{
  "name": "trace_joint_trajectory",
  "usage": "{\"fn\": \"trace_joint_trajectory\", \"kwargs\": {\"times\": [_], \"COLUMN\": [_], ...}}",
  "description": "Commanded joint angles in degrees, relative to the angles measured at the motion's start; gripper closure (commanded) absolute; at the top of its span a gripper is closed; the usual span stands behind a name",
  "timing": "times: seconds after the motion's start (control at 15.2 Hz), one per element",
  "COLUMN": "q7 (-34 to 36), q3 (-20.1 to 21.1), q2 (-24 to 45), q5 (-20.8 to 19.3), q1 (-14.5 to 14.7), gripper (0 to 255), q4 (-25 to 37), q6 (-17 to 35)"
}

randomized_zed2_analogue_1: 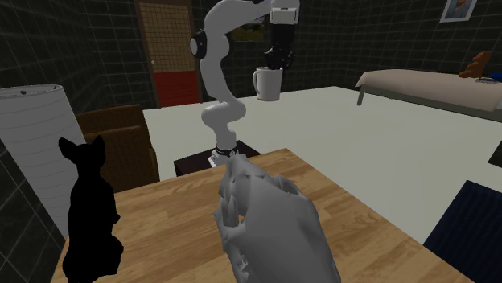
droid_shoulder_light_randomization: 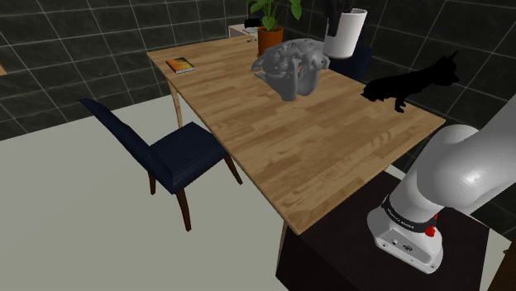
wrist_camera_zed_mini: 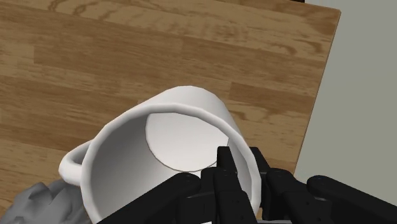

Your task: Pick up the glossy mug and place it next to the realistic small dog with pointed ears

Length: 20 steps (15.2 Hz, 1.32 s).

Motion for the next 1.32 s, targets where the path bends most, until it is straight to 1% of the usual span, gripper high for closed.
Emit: {"fn": "trace_joint_trajectory", "kwargs": {"times": [0.0, 0.33, 0.66, 0.99, 1.25], "q7": [-1.52, -8.91, -16.35, -23.97, -30.31], "q3": [-1.12, -6.65, -12.28, -18.10, -22.98], "q2": [0.12, 0.10, 1.65, 4.81, 8.61], "q5": [-0.57, -3.30, -5.74, -7.45, -7.92], "q1": [-0.38, -2.20, -3.93, -5.56, -6.82], "gripper": [255, 255, 255, 255, 255], "q4": [0.65, 0.70, 2.32, 5.56, 9.40], "q6": [-0.48, -0.12, 0.48, 1.25, 1.89]}}
